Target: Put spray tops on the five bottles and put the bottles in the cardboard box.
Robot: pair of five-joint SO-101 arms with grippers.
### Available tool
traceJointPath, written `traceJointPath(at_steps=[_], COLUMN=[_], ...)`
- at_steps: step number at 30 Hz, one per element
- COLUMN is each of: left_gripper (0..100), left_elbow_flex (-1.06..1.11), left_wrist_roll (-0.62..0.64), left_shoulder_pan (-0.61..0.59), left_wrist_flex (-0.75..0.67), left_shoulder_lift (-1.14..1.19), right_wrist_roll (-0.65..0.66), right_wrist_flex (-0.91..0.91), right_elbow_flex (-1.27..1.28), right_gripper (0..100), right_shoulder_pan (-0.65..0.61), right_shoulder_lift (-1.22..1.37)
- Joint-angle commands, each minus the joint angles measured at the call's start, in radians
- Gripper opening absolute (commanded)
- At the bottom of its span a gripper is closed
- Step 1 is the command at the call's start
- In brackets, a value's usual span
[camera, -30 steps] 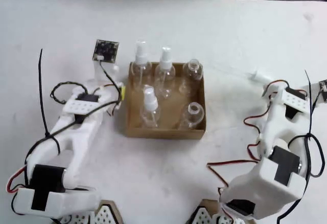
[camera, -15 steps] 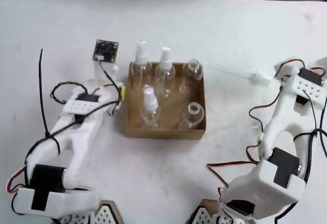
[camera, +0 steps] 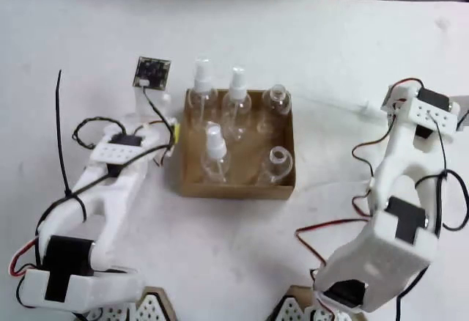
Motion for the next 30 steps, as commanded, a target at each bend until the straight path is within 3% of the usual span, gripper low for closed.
traceJointPath(at_steps=[1,15,30], left_gripper=[12,12,12], left_elbow_flex=[0.0,-0.003,-0.003], left_wrist_roll=[-0.014,-0.014,-0.014], left_shoulder_pan=[0.008,0.01,0.01], left_wrist_flex=[-0.018,-0.025,-0.025], left_shoulder_lift=[-0.021,-0.021,-0.021], right_wrist_roll=[-0.028,-0.023,-0.02], right_wrist_flex=[-0.019,0.202,0.242], right_elbow_flex=[-0.146,-0.603,-0.861], right_gripper=[11.3,11.3,11.0], right_shoulder_pan=[-0.008,-0.031,-0.041], right_shoulder_lift=[0.122,0.484,0.682])
